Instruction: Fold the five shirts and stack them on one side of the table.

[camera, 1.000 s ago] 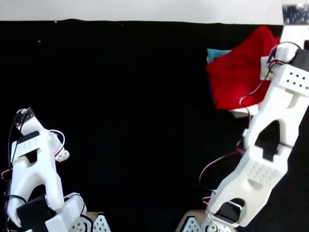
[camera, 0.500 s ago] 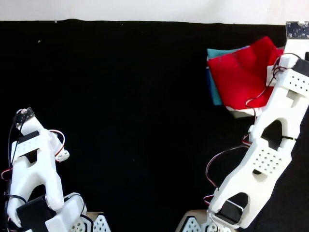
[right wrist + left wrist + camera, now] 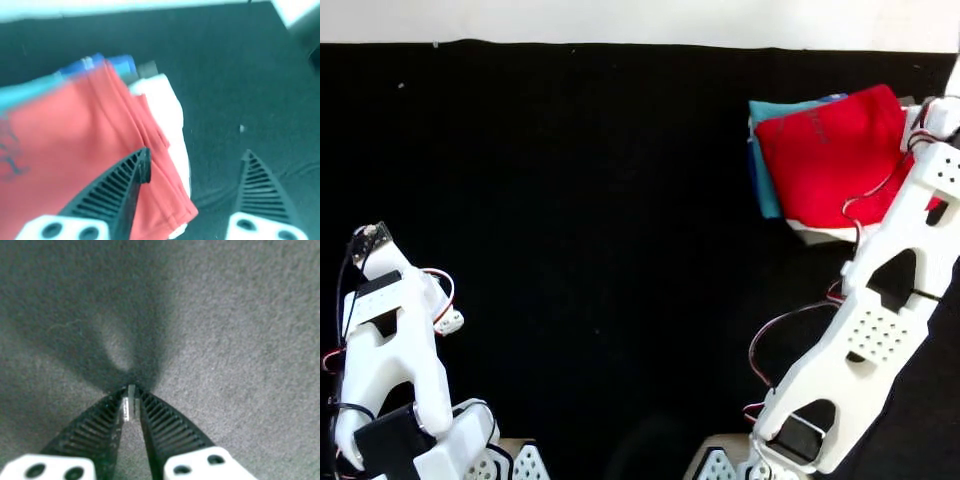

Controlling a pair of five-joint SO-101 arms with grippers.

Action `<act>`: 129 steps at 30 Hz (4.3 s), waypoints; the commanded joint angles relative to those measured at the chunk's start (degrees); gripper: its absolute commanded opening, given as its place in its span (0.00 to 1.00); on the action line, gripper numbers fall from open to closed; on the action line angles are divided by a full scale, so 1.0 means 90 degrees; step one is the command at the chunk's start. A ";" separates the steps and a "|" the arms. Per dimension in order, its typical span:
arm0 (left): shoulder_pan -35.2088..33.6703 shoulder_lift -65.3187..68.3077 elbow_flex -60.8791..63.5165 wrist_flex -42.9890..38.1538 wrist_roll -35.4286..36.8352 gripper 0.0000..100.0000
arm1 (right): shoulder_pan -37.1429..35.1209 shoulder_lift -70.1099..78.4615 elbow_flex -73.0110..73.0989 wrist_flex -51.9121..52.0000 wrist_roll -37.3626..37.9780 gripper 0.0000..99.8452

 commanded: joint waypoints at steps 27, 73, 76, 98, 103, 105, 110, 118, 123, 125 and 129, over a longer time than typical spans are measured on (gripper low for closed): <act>-0.0024 -0.0024 0.0024 -0.0137 -0.0010 0.01 | 0.0269 0.1499 -0.1900 -0.1255 -0.1172 0.07; 0.2105 -0.8972 0.3072 0.2823 -0.0342 0.01 | -0.2711 -1.5087 1.6650 -0.1158 -0.1407 0.01; 0.2115 -0.9499 0.3746 0.2637 0.0303 0.01 | -0.2701 -1.5927 1.7480 -0.1519 -0.1407 0.01; 0.2808 -0.9587 0.4195 0.3507 0.2129 0.01 | -0.2730 -1.5995 1.9160 -0.1538 -0.1407 0.01; 0.2906 -0.9568 0.4186 0.3507 0.2129 0.01 | -0.2730 -1.5995 1.9365 -0.0659 -0.1446 0.01; 0.2906 -0.9568 0.4186 0.3507 0.2129 0.01 | -0.2730 -1.5985 1.9365 -0.0718 -0.1455 0.01; 0.2906 -0.9568 0.4186 0.3507 0.2129 0.01 | -0.2711 -1.5985 1.9365 -0.0708 -0.1436 0.01; 0.2906 -0.9568 0.4186 0.3507 0.2129 0.01 | -0.2711 -1.5985 1.9365 -0.0708 -0.1436 0.01; 0.2906 -0.9568 0.4186 0.3507 0.2129 0.01 | -0.2711 -1.5985 1.9365 -0.0708 -0.1436 0.01; 0.2906 -0.9568 0.4186 0.3507 0.2129 0.01 | -0.2711 -1.5985 1.9365 -0.0708 -0.1436 0.01; 0.2906 -0.9568 0.4186 0.3507 0.2129 0.01 | -0.2711 -1.5985 1.9365 -0.0708 -0.1436 0.01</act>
